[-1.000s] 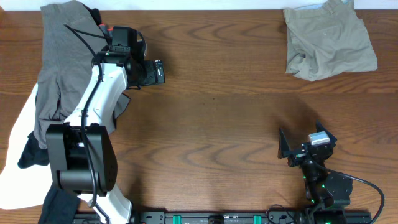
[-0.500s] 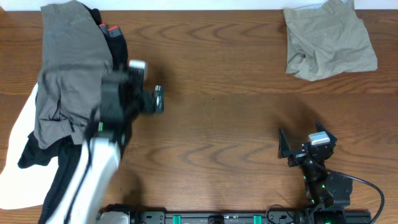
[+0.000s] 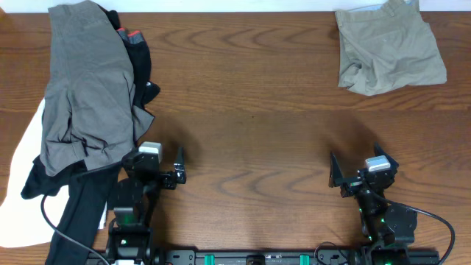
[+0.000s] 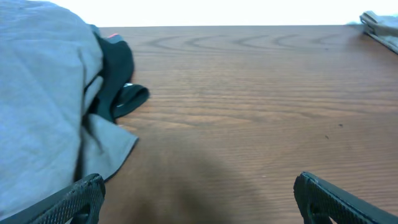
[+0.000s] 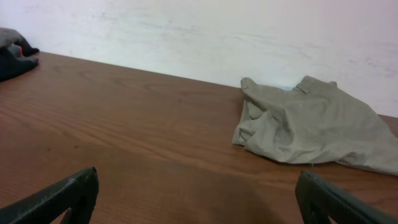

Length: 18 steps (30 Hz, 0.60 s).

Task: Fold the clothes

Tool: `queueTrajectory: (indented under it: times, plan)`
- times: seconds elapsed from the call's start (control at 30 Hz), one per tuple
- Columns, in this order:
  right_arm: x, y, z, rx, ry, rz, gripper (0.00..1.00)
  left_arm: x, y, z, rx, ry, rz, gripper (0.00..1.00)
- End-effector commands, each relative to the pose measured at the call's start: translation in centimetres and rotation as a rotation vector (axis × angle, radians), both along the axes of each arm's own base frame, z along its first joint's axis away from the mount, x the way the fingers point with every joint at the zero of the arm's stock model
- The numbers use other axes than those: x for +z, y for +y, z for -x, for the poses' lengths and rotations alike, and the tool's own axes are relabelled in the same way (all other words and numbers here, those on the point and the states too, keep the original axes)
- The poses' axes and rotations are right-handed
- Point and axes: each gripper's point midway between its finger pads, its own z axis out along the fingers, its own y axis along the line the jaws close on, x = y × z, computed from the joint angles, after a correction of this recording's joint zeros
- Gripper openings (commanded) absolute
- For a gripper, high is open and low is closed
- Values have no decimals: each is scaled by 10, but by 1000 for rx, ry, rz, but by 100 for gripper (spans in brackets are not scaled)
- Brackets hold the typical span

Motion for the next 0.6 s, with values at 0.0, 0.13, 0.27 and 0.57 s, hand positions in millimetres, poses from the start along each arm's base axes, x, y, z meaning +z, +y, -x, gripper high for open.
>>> queueTrajectory:
  times: [0.0,0.13,0.27,0.57]
  plan:
    - [0,1,1,3,-1,-4,99,0,6,4,19,-34,24,98]
    - [0,1,1,3,-1,-4,99,0,9,8,19,-29,34,98]
    - [0,1,1,3,-1,-4,99,-1,12,12,34,-26,34,98]
    - [0,1,1,3,-1,-4,99,0,14,22,44,-32,26,98]
